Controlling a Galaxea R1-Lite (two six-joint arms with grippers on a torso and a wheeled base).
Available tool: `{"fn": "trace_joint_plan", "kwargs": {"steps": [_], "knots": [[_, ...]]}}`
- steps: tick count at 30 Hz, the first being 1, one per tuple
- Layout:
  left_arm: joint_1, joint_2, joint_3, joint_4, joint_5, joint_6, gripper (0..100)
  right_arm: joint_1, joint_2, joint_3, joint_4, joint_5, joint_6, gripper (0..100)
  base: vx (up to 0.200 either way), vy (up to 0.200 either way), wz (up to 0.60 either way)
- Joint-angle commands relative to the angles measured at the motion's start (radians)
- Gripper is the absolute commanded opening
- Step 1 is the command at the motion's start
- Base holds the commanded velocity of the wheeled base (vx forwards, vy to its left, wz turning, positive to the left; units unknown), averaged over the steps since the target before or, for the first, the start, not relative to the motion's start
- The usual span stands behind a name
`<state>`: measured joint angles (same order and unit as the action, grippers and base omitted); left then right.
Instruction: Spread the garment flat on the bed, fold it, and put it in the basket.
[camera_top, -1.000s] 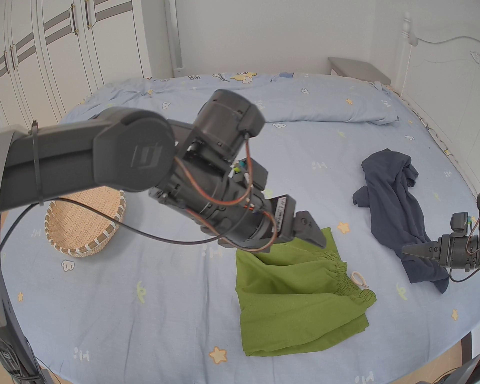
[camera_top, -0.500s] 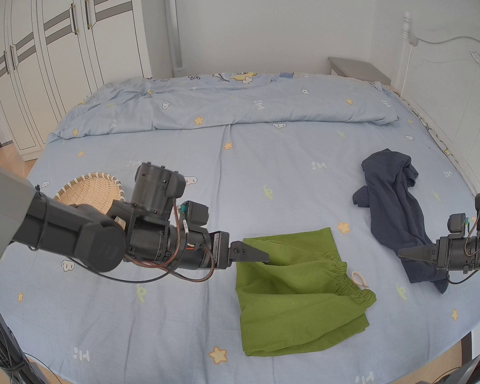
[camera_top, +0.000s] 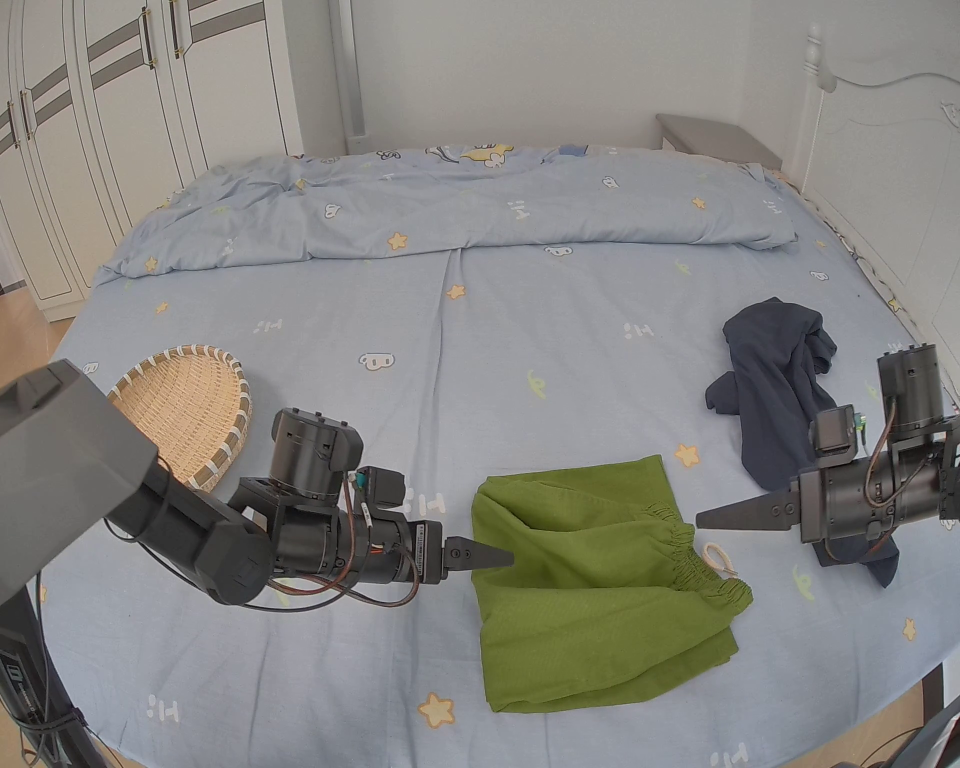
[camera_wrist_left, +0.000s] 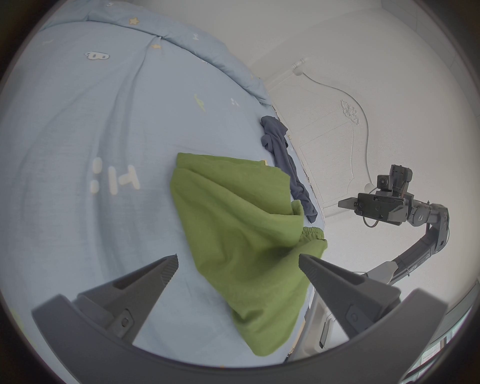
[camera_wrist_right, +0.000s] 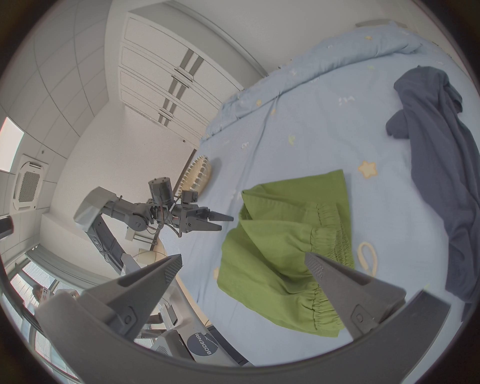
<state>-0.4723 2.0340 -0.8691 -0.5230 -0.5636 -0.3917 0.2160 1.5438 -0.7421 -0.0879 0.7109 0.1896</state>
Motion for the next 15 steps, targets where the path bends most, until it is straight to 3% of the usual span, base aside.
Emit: {"fn": "trace_joint_plan", "kwargs": {"steps": [1,8,9,15], "knots": [[-0.014,0.101,0.009,-0.055,0.004,-0.001,100,0.079,0.093,-0.010,-0.001,-0.051,0.001,100,0.000,0.000,0.00],[-0.029,0.170,0.007,-0.178,0.004,-0.018,100,0.120,0.182,0.015,0.004,-0.131,-0.001,100,0.000,0.000,0.00],[-0.040,0.172,0.002,-0.204,0.004,-0.041,100,0.122,0.205,0.026,0.010,-0.166,-0.002,100,0.000,0.000,0.00],[-0.060,0.172,-0.021,-0.299,-0.007,-0.162,100,0.126,0.202,0.145,-0.001,-0.229,-0.059,100,0.000,0.000,0.00]]}}
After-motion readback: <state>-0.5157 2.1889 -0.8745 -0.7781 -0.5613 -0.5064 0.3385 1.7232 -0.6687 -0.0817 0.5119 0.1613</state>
